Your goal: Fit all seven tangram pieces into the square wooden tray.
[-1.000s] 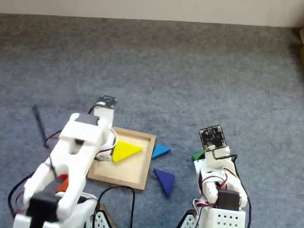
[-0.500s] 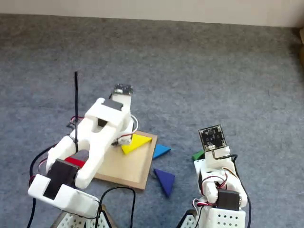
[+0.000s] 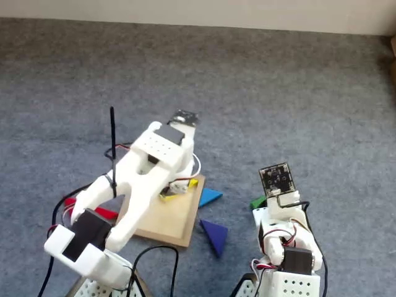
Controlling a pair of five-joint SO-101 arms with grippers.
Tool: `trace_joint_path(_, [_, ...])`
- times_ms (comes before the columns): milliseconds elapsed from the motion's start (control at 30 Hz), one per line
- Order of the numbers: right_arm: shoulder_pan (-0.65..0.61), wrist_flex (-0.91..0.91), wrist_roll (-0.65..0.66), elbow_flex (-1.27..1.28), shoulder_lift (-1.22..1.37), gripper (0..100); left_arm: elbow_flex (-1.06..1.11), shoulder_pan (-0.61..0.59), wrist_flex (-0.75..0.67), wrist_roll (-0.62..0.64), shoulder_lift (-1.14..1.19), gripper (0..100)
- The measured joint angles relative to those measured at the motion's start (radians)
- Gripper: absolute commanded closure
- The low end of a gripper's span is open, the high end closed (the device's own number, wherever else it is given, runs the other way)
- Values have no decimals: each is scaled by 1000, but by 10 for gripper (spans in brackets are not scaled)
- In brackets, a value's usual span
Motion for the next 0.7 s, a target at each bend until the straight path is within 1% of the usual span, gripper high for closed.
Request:
trace_joint_path(133, [0,0,0,0,0,818,35,49,-3,0,0,994])
trace_joint_path(233, [0,0,0,0,0,818,87,77,-72,0,0,994])
trace_joint_path(333, [0,0,0,0,0,818,138,80,-169,0,21,994])
trace_joint_path(400, [0,0,0,0,0,818,140,80,-196,8,63,994])
trace_joint_path(567, [0,0,0,0,0,818,57,52,-198,91,180,994])
trace_joint_path(700, [0,0,0,0,0,818,-32,38,-196,100,241,994])
